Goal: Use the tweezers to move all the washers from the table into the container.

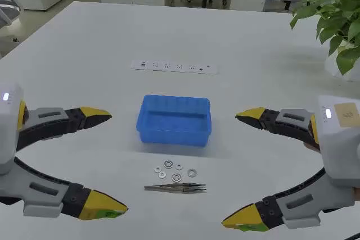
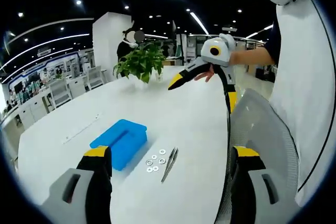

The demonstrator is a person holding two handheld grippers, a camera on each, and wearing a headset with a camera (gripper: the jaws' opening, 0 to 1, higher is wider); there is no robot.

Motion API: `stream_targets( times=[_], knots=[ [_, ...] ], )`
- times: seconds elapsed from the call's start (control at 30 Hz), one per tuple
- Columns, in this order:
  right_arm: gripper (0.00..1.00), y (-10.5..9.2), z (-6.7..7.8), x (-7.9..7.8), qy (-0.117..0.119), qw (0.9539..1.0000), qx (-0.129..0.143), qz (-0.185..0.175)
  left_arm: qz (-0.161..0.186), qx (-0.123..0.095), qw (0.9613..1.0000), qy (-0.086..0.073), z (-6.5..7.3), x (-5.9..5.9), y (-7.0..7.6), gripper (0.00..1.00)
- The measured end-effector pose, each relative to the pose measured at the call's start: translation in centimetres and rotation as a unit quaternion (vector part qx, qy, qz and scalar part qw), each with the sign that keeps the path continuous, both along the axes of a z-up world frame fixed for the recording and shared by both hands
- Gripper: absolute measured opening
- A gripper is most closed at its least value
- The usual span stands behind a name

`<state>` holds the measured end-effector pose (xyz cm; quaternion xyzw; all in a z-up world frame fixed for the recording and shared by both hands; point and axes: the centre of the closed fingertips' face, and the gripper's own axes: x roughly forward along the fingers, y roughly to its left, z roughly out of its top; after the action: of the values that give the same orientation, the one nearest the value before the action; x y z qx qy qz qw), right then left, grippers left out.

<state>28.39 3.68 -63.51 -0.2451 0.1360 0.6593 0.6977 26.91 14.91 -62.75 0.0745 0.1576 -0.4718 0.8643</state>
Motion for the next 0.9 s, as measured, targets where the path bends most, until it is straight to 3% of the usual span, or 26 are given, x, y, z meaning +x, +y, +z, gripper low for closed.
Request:
stream_targets(
  times=[0.63, 0.7, 0.8, 0.9],
  knots=[
    [0.96, -0.42, -0.24, 0.13, 0.008, 0.9998, -0.003, -0.018, -0.010, -0.001, 0.9999, 0.014, -0.30, 0.37, -0.28, 0.97],
    [0.96, -0.60, -0.27, 0.36, 0.010, 0.9996, -0.002, -0.027, -0.010, 0.007, 0.9997, 0.019, -0.68, 0.43, -0.26, 0.97],
    [0.96, -0.65, -0.25, 0.47, 0.007, 0.9996, -0.003, -0.026, -0.024, 0.022, 0.9994, 0.010, -0.65, 0.13, -0.50, 0.97],
    [0.96, -0.63, -0.10, 0.55, 0.006, 0.9996, -0.001, -0.028, -0.022, 0.012, 0.9996, 0.014, -0.55, 0.39, -0.59, 0.97]
  ],
)
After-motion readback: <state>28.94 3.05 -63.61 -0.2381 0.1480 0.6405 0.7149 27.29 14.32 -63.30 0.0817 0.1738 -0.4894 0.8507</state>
